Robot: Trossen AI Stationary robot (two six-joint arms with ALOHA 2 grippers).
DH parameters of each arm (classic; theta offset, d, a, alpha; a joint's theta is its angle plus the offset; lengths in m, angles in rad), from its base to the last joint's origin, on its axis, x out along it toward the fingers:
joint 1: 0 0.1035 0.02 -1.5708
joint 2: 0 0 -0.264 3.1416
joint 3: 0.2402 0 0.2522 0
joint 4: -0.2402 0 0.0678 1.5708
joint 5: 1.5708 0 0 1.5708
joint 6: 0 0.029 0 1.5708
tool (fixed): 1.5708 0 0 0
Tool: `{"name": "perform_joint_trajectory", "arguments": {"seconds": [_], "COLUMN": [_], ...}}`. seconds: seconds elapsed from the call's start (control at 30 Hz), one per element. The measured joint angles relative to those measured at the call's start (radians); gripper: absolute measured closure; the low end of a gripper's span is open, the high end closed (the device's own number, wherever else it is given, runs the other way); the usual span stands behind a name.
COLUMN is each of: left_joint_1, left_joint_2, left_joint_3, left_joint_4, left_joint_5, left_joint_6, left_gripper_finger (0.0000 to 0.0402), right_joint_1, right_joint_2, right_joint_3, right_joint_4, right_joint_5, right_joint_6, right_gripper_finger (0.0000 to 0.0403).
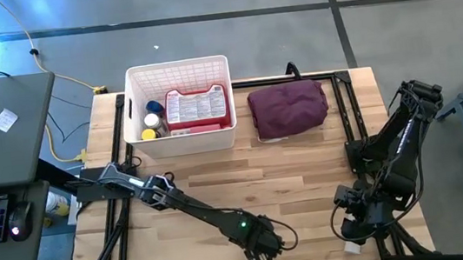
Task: Pick & place medical supplies in basket/bin
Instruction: Put the white pill bottle into the white bin
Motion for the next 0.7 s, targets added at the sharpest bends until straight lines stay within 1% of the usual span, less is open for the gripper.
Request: {"name": "perform_joint_trajectory", "arguments": {"seconds": [0.17, 0.43, 0.53, 0.63, 0.7], "left_joint_1": [0.0, 0.0, 0.001, 0.002, 0.006], "left_joint_2": [0.0, 0.0, 0.0, 0.0, -0.008], "left_joint_3": [0.0, 0.0, 0.001, 0.019, 0.021], "left_joint_4": [0.0, 0.0, -0.016, -0.071, -0.071], "left_joint_5": [0.0, 0.008, 0.016, 0.018, 0.025], "left_joint_6": [-0.003, -0.03, -0.048, -0.064, -0.068], "left_gripper_finger": [0.0203, 0.0194, 0.0201, 0.0212, 0.0212], "right_joint_1": [0.0, 0.0, 0.0, 0.0, 0.0], "right_joint_2": [0.0, 0.0, 0.0, 0.0, 0.0], "right_joint_3": [0.0, 0.0, 0.0, 0.0, 0.0], "right_joint_4": [0.0, 0.0, 0.0, 0.0, 0.001], "right_joint_5": [0.0, 0.0, 0.001, 0.0, 0.0], "right_joint_6": [0.0, 0.006, 0.015, 0.015, 0.015], "right_gripper_finger": [0.0137, 0.0137, 0.0137, 0.0137, 0.0137]}}
